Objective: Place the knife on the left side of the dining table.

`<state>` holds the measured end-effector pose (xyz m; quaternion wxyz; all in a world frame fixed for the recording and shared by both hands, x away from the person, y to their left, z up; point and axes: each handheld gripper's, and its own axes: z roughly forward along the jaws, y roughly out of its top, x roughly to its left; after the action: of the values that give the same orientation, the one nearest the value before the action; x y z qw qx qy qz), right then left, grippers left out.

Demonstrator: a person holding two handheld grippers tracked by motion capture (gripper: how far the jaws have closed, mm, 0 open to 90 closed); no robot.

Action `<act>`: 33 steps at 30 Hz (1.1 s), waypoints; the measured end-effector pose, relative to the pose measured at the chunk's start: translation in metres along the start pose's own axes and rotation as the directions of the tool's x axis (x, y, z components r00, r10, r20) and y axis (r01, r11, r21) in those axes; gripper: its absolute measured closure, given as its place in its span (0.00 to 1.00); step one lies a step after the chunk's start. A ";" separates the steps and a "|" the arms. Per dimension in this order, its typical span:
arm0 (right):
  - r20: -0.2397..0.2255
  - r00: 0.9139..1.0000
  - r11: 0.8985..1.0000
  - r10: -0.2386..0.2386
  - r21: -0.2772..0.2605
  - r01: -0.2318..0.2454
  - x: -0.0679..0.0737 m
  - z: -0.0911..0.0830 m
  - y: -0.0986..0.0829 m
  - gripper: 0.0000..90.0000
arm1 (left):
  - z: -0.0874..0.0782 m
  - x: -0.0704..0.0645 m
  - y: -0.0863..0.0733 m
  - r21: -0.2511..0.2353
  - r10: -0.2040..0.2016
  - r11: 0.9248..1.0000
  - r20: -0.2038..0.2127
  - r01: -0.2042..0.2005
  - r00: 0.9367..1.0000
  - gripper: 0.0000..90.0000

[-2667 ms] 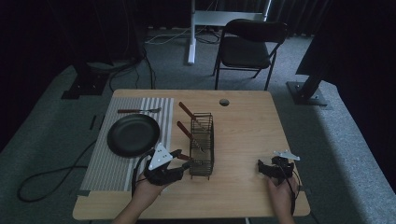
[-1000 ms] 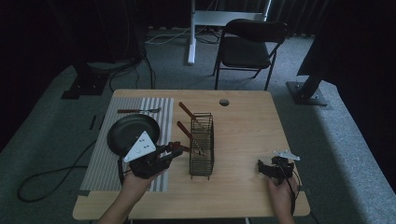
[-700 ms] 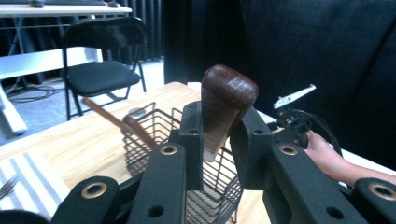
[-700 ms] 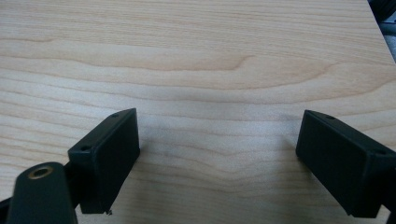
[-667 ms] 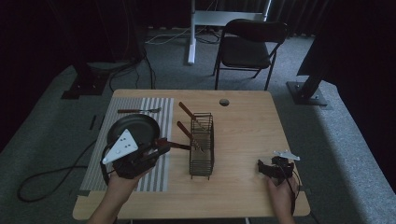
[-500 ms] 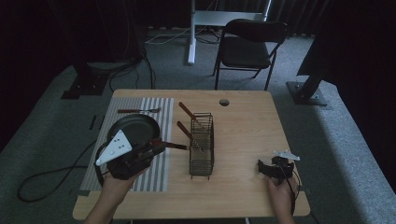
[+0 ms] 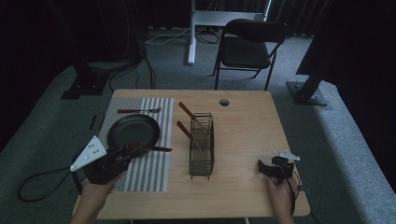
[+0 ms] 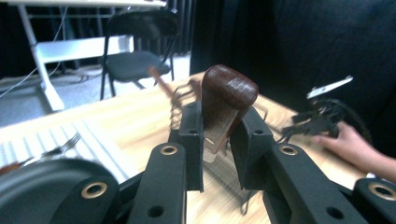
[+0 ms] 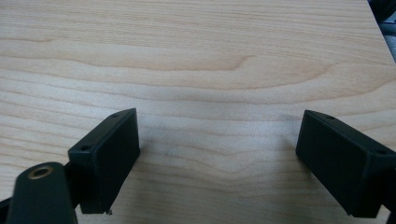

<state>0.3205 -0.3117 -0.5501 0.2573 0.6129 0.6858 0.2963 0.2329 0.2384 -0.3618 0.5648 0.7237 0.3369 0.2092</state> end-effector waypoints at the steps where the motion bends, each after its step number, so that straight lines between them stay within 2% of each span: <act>1: 0.000 1.000 1.000 0.000 0.001 0.000 0.000 0.000 0.000 0.14 | -0.002 0.004 -0.008 0.023 0.001 1.000 -0.024 -0.001 1.000 0.85; 2: 0.000 1.000 1.000 0.000 0.001 0.000 0.000 0.000 0.000 0.14 | -0.002 0.004 -0.008 0.023 0.001 1.000 -0.024 -0.001 1.000 0.85; 6: 0.000 1.000 1.000 0.001 0.002 -0.001 0.000 0.000 0.000 0.14 | -0.006 0.016 -0.029 0.068 -0.017 0.997 -0.052 0.021 0.999 0.85; 8: 0.000 1.000 1.000 0.001 0.002 -0.001 0.000 0.000 0.000 0.14 | -0.006 0.018 -0.033 0.076 -0.024 0.997 -0.054 0.028 0.998 0.85; 9: 0.000 1.000 1.000 0.002 0.001 -0.002 0.000 0.000 0.000 0.14 | -0.006 0.022 -0.042 0.093 -0.033 0.995 -0.062 0.038 0.998 0.85; 10: 0.000 1.000 1.000 0.002 0.001 -0.002 0.000 0.000 0.000 0.14 | -0.006 0.022 -0.042 0.093 -0.033 0.995 -0.062 0.038 0.998 0.85; 12: 0.000 1.000 1.000 0.001 0.001 -0.001 0.000 0.000 0.000 0.14 | -0.005 0.027 -0.053 0.115 -0.054 0.991 -0.063 0.061 0.997 0.85; 16: 0.000 1.000 1.000 0.002 0.001 -0.002 0.000 0.000 0.000 0.14 | -0.003 0.029 -0.060 0.128 -0.066 0.989 -0.067 0.074 0.996 0.85; 18: 0.000 1.000 1.000 0.002 0.001 -0.002 0.000 0.000 0.000 0.14 | -0.002 0.031 -0.068 0.142 -0.088 0.985 -0.056 0.095 0.995 0.85; 22: 0.000 1.000 1.000 0.002 0.001 -0.002 0.000 0.000 0.000 0.14 | 0.000 0.033 -0.074 0.153 -0.099 0.983 -0.049 0.106 0.994 0.85; 23: 0.000 1.000 1.000 0.002 0.001 -0.002 0.000 0.000 0.000 0.14 | 0.002 0.034 -0.077 0.160 -0.116 0.979 -0.051 0.123 0.992 0.85; 24: 0.000 1.000 1.000 0.002 0.001 -0.002 0.000 0.000 0.000 0.14 | 0.003 0.034 -0.079 0.169 -0.109 0.979 -0.058 0.117 0.992 0.85; 29: 0.000 1.000 1.000 0.002 0.001 -0.002 0.000 0.000 0.000 0.14 | 0.006 0.036 -0.083 0.168 -0.124 0.977 -0.049 0.131 0.991 0.85; 32: 0.000 1.000 1.000 0.002 0.001 -0.002 0.000 0.000 0.000 0.14 | 0.006 0.039 -0.084 0.169 -0.141 0.975 -0.042 0.146 0.989 0.85; 33: 0.000 1.000 1.000 0.002 0.001 -0.002 0.000 0.000 0.000 0.14 | 0.005 0.042 -0.085 0.171 -0.161 0.971 -0.045 0.167 0.986 0.84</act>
<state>0.3204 -0.3115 -0.5499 0.2568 0.6137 0.6853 0.2961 0.2435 0.2767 -0.4477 0.5094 0.7366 0.4213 0.1429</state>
